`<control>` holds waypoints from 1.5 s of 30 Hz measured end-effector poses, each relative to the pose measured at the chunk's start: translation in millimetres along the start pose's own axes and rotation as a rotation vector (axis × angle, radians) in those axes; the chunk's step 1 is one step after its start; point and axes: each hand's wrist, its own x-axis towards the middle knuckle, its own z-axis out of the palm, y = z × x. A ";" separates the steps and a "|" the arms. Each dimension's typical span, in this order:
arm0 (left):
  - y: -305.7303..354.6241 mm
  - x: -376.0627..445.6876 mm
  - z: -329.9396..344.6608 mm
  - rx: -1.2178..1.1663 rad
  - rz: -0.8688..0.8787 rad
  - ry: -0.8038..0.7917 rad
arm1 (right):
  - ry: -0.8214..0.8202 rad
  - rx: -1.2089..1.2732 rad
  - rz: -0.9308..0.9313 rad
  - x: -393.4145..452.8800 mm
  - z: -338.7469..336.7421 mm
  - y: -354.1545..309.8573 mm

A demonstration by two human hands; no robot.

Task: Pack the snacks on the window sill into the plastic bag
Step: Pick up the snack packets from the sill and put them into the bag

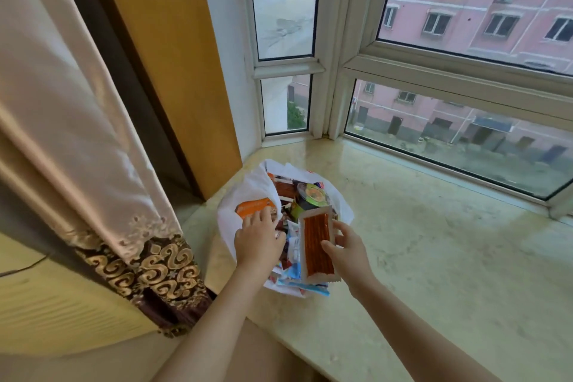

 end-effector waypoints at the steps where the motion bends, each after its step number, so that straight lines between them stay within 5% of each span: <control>1: -1.0 7.2 4.4 -0.021 -0.013 -0.026 | -0.009 -0.015 0.017 14.1 6.4 3.9; 12: -4.7 69.6 26.6 -0.243 -0.054 -0.064 | -0.183 -0.282 0.105 133.6 64.7 26.8; 19: -19.3 87.6 17.3 -0.411 -0.054 -0.021 | 0.110 -0.929 -0.286 138.4 28.6 24.9; 23: -22.6 95.3 13.2 -0.415 0.034 -0.044 | 0.164 -1.212 -0.118 119.4 1.6 41.5; 28: -27.6 101.3 3.4 -0.450 0.115 -0.093 | 0.123 -1.204 0.088 91.1 0.4 46.3; 34: -40.4 98.9 -8.1 -0.510 0.161 -0.096 | 0.144 -1.149 0.100 78.5 9.9 43.2; 40: -37.1 92.2 -9.0 -0.571 0.169 -0.121 | 0.432 -0.628 0.262 70.9 13.9 45.9; 45: -17.4 90.4 -20.8 -0.636 0.196 -0.220 | 0.469 -0.358 0.344 72.8 3.5 28.6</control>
